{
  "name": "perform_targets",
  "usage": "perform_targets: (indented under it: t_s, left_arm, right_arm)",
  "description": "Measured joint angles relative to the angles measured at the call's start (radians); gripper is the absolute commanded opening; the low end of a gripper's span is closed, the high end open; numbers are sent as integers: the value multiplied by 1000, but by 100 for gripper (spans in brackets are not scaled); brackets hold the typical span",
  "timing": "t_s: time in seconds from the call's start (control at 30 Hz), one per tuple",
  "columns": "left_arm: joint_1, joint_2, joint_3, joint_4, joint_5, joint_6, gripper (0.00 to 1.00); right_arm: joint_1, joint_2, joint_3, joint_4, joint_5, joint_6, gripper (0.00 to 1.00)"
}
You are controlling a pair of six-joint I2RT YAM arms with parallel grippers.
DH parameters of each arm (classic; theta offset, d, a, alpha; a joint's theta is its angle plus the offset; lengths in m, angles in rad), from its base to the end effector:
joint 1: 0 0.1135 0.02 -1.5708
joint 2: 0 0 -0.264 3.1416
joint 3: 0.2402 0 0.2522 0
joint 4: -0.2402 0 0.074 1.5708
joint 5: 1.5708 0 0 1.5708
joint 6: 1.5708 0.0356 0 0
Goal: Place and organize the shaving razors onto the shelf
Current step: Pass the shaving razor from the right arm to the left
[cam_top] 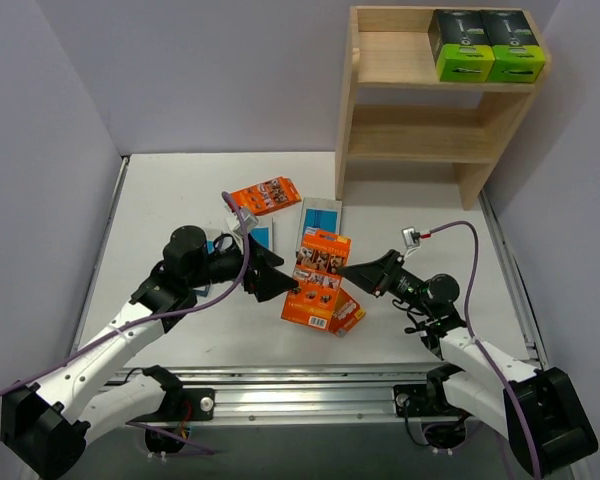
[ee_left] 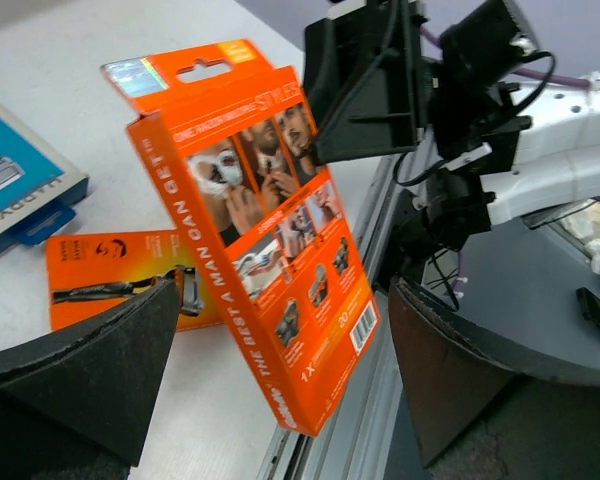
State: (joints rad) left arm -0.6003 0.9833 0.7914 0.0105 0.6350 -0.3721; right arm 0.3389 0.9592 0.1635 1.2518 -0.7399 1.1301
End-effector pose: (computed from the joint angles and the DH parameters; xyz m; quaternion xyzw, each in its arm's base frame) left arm 0.1750 -0.1454 0.3269 0.2817 0.7023 -0.4962 0.4256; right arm 0.1549 0.0801 0.2408 -0.0931 0.5733 0.6722 0.4591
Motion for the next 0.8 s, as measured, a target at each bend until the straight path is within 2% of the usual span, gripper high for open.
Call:
perform_targets:
  t_s: [0.17, 0.47, 0.57, 0.8]
  left_arm:
    - [0, 40, -17, 85, 47, -71, 99]
    - [0, 79, -14, -19, -53, -53, 100]
    - [0, 92, -15, -13, -35, -65, 100]
    - [0, 123, -60, 206, 100, -200, 100]
  right_arm:
    - [0, 12, -1, 2, -2, 48, 0]
    - [0, -57, -3, 6, -8, 43, 0]
    - [0, -56, -3, 6, -9, 43, 0]
    - [5, -28, -3, 8, -8, 64, 0]
